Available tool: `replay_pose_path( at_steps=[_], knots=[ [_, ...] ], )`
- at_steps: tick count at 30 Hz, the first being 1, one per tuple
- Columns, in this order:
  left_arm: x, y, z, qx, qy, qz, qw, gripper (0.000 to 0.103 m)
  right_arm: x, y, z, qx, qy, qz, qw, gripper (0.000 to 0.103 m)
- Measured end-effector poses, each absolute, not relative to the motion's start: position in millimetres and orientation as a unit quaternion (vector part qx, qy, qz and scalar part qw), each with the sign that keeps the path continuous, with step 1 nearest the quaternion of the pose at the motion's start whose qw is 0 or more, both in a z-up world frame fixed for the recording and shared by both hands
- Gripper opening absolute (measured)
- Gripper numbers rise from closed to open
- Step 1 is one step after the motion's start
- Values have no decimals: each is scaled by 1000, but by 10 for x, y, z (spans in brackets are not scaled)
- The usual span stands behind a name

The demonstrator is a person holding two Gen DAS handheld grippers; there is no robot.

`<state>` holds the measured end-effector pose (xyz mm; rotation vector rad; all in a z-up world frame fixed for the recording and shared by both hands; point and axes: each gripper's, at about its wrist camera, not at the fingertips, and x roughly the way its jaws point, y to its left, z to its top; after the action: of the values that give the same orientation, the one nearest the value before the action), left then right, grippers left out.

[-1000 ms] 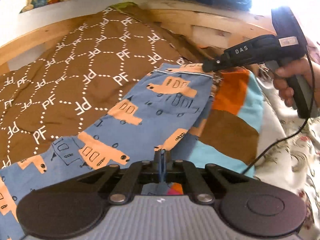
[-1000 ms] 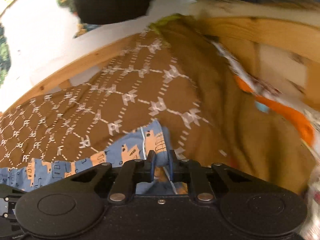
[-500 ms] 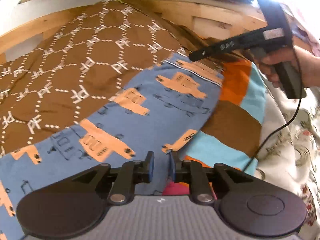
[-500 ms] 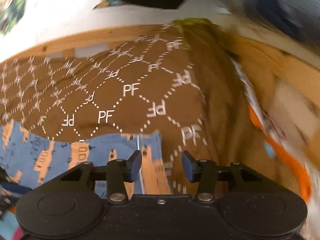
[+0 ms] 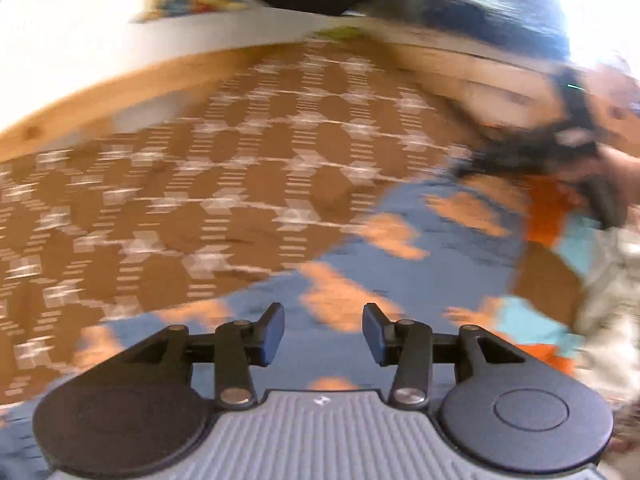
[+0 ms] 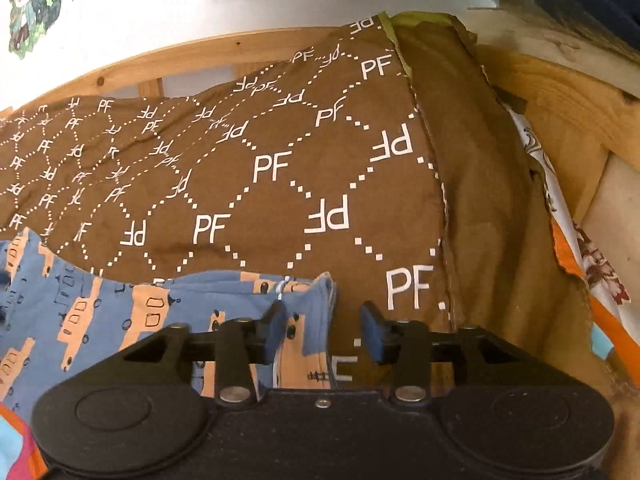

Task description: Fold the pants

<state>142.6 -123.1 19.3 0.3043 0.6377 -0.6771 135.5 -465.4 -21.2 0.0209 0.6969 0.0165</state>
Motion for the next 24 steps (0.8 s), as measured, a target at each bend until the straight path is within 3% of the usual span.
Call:
replay_pose_path(
  at_steps=[3, 7, 9, 10, 11, 12, 15, 19, 21, 22, 23, 24],
  knots=[
    [1672, -954, 243, 137, 300, -218, 919, 51, 1393, -4677, -241, 16, 352, 12, 936, 51],
    [2120, -602, 189, 115, 327, -138, 928, 66, 1445, -4663, -265, 27, 356, 25, 934, 49],
    [2335, -533, 74, 108, 372, -138, 912, 65, 1469, -4646, -286, 28, 361, 35, 932, 30],
    [2418, -519, 12, 105, 395, -147, 901, 49, 1476, -4640, -295, 28, 363, 36, 931, 27],
    [2478, -487, -38, 97, 412, -159, 892, 18, 1474, -4642, -295, 29, 363, 35, 931, 23],
    [2502, -474, -70, 93, 417, -160, 890, 15, 1466, -4646, -288, 31, 360, 38, 932, 18],
    [2448, -492, -12, 102, 392, -146, 903, 8, 1419, -4568, -227, -2, 343, 34, 939, 16],
    [2382, -589, -30, 133, 369, -123, 912, 8, 1453, -4445, -205, -39, 334, 22, 941, 19],
    [2384, -595, -114, 139, 369, -117, 911, 9, 1524, -4434, -294, -52, 351, 11, 935, 28],
    [2390, -586, -132, 134, 369, -109, 913, 15, 1525, -4434, -307, -55, 350, 10, 935, 30],
    [2378, -564, -119, 124, 368, -104, 916, 20, 1504, -4425, -292, -56, 344, 7, 937, 37],
    [2346, -542, -81, 114, 366, -102, 918, 21, 1473, -4403, -257, -58, 338, 0, 939, 51]
  ],
)
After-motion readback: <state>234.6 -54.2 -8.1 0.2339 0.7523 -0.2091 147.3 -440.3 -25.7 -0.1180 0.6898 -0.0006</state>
